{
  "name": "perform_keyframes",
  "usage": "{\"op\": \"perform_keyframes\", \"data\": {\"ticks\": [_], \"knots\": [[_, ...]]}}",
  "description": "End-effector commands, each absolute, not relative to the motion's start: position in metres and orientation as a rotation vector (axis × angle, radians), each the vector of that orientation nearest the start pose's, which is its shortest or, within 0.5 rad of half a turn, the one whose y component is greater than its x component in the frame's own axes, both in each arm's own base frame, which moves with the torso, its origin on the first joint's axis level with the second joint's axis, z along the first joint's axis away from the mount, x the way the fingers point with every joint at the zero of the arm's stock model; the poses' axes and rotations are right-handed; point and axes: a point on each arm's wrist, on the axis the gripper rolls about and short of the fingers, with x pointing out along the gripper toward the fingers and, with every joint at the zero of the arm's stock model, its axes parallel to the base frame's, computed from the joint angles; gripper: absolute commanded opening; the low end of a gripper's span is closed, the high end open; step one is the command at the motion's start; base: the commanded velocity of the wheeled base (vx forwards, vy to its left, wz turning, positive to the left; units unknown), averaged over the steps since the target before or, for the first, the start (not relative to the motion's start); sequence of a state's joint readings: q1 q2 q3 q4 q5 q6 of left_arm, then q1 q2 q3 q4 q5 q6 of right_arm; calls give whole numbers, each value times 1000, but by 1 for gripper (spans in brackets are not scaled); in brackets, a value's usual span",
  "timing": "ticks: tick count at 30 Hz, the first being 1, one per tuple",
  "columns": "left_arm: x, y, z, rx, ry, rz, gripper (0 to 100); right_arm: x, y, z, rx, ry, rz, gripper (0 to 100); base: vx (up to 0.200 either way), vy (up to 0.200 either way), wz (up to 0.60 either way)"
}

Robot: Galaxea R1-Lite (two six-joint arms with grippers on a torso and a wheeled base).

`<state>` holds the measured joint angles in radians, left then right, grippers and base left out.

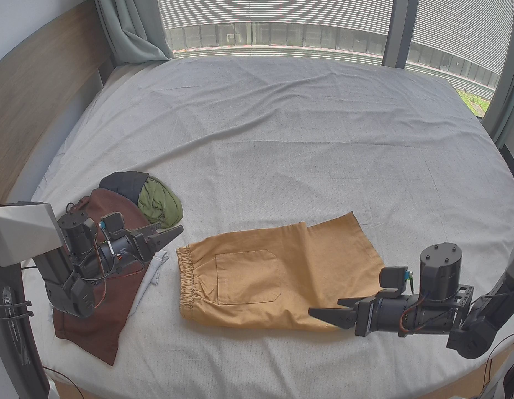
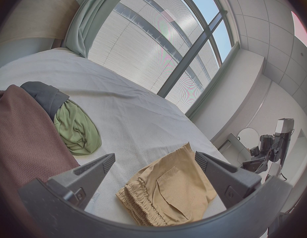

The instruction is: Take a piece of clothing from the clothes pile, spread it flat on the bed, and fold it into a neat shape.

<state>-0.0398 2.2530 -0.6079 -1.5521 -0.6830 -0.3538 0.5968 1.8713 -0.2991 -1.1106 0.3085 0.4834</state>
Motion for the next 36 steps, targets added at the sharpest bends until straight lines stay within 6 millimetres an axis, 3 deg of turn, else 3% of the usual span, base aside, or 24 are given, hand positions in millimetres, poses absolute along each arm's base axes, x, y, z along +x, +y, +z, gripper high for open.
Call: {"op": "perform_keyframes", "data": {"ticks": [1,13,20,24,29,36], "knots": [[346,-28,44,-366,221,-700,100,217,137,84,414,589,783,100,0,0,0],[333,-30,39,-381,275,-751,100,231,114,94,456,463,821,100,0,0,0],[324,-31,38,-395,305,-756,100,233,112,94,460,456,818,100,0,0,0],[309,-30,39,-420,348,-774,100,233,110,94,461,458,812,100,0,0,0],[293,-34,26,-487,451,-769,100,232,110,93,461,459,812,100,0,0,0],[291,-36,14,-503,500,-766,100,234,110,89,462,477,802,100,0,0,0]]}}
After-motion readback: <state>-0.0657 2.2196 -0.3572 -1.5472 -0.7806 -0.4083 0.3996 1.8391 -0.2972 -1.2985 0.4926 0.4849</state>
